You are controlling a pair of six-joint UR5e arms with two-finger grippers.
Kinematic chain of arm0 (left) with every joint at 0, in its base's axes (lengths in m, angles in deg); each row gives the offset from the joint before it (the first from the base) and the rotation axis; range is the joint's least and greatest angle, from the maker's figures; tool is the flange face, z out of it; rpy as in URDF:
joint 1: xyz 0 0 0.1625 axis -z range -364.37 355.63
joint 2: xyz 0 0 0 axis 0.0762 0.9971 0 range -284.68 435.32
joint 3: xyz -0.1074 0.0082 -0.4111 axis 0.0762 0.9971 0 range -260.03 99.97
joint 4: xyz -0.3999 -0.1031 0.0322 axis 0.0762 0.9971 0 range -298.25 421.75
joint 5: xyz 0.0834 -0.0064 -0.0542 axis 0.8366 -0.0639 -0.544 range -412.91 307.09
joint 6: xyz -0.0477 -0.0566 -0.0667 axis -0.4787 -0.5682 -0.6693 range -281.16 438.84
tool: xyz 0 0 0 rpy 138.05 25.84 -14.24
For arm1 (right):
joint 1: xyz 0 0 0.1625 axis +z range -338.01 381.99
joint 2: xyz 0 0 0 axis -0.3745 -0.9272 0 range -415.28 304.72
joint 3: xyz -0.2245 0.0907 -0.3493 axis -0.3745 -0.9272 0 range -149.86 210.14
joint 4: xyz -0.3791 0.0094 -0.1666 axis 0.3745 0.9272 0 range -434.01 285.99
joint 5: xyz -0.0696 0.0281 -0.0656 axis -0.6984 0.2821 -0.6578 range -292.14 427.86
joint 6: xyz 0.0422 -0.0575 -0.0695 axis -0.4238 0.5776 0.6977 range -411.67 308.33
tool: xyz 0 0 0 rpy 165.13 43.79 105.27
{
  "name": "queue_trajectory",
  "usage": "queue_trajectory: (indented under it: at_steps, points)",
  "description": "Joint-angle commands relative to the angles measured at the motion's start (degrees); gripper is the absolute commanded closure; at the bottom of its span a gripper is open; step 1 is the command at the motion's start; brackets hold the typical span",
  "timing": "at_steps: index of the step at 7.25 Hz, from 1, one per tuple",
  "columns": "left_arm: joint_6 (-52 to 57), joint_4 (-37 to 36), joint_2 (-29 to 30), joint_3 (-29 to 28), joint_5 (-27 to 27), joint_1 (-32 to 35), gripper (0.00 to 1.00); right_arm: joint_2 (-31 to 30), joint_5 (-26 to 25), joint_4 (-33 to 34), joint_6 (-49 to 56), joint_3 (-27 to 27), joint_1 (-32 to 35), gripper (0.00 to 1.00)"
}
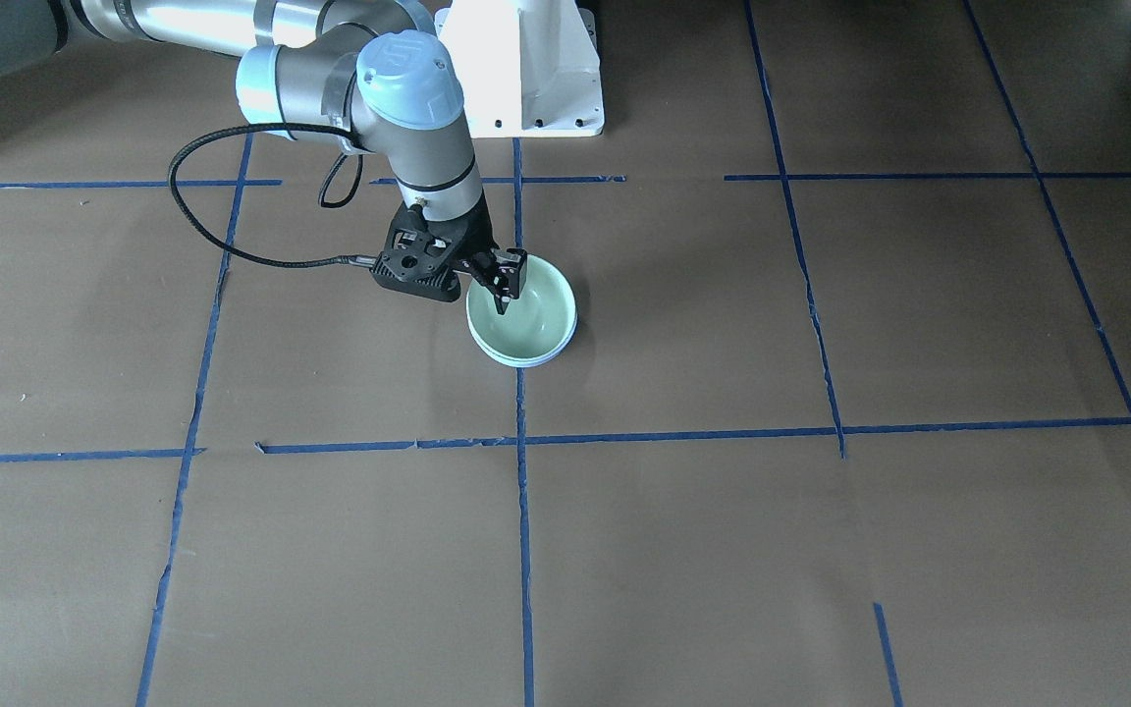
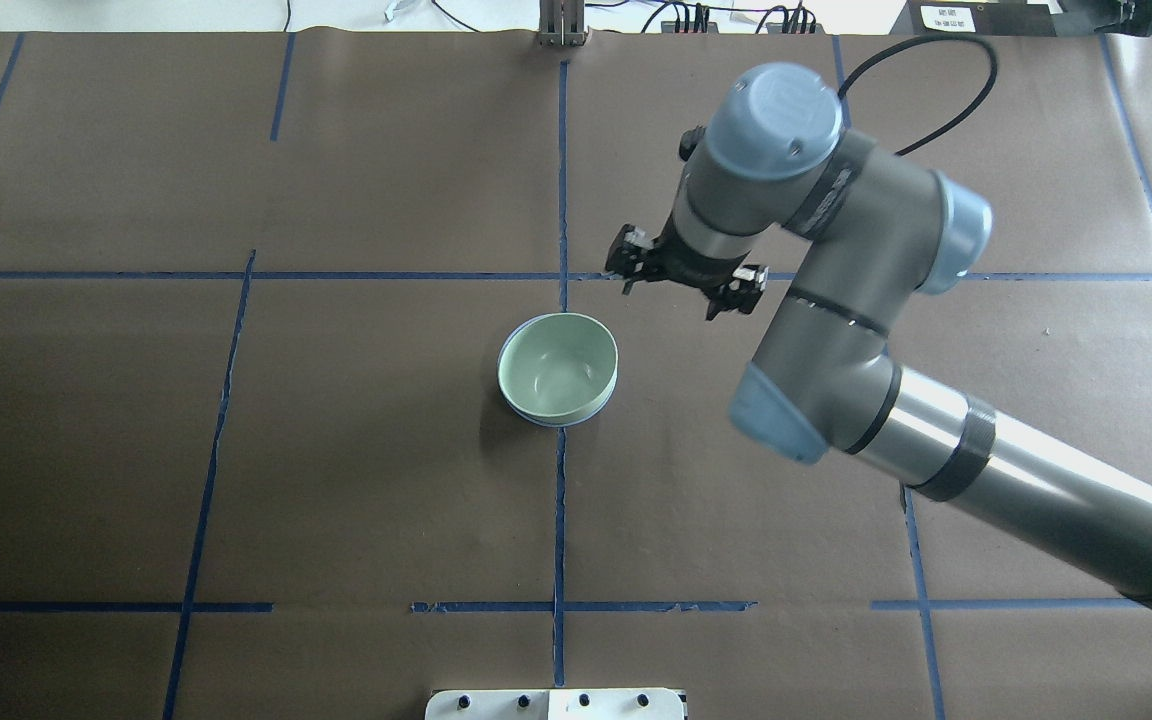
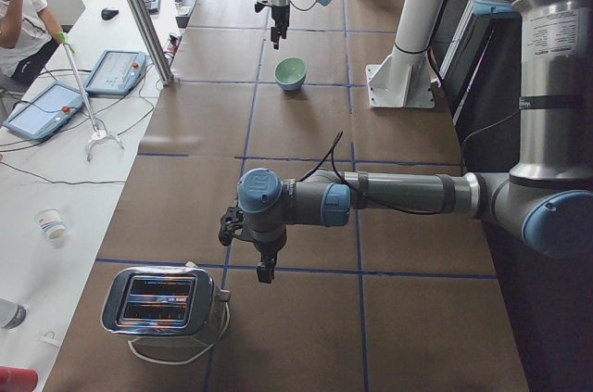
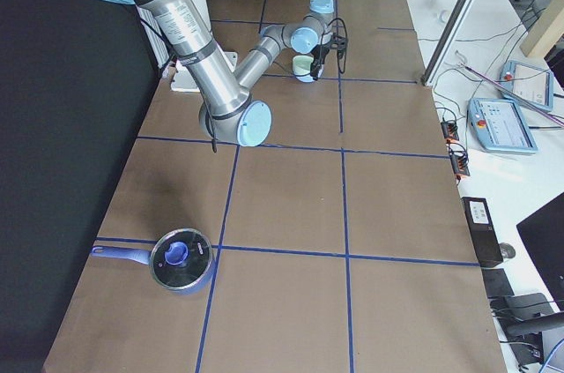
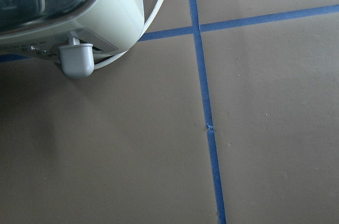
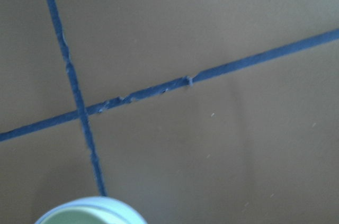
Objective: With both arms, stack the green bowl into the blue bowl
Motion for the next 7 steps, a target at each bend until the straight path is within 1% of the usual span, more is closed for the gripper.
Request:
queue_trajectory:
  at_steps: [1,2,3,4,5,6,7]
  points:
    - [0.0,-0.5,-0.8,0.4,-0.1,0.2,0.00,-5.8,6.5,4.6,24.1,-0.3,11.9,0.00]
    - [-0.4,-1.1,-0.1,0.4,-0.1,0.2,0.00,-10.1,10.5,6.7,39.4,-0.4,18.9,0.00]
    - [-0.4,-1.3,0.1,0.5,-0.8,0.2,0.00,-15.5,12.7,7.4,52.4,-0.3,25.1,0.00]
    - [-0.3,-0.8,-0.1,0.6,-2.5,0.2,0.00,-21.4,12.6,6.7,59.2,0.7,28.5,0.00]
    - [0.1,-0.3,-0.7,0.6,-2.4,0.2,0.00,-25.2,12.6,6.7,66.0,0.8,31.7,0.00]
    - [0.3,-0.2,-0.4,1.1,-2.3,0.2,0.00,-30.7,12.3,5.9,74.1,0.9,34.8,0.00]
    - [0.3,-0.3,-0.3,1.8,-2.3,0.2,0.00,-35.4,12.6,3.9,78.9,1.4,38.9,0.00]
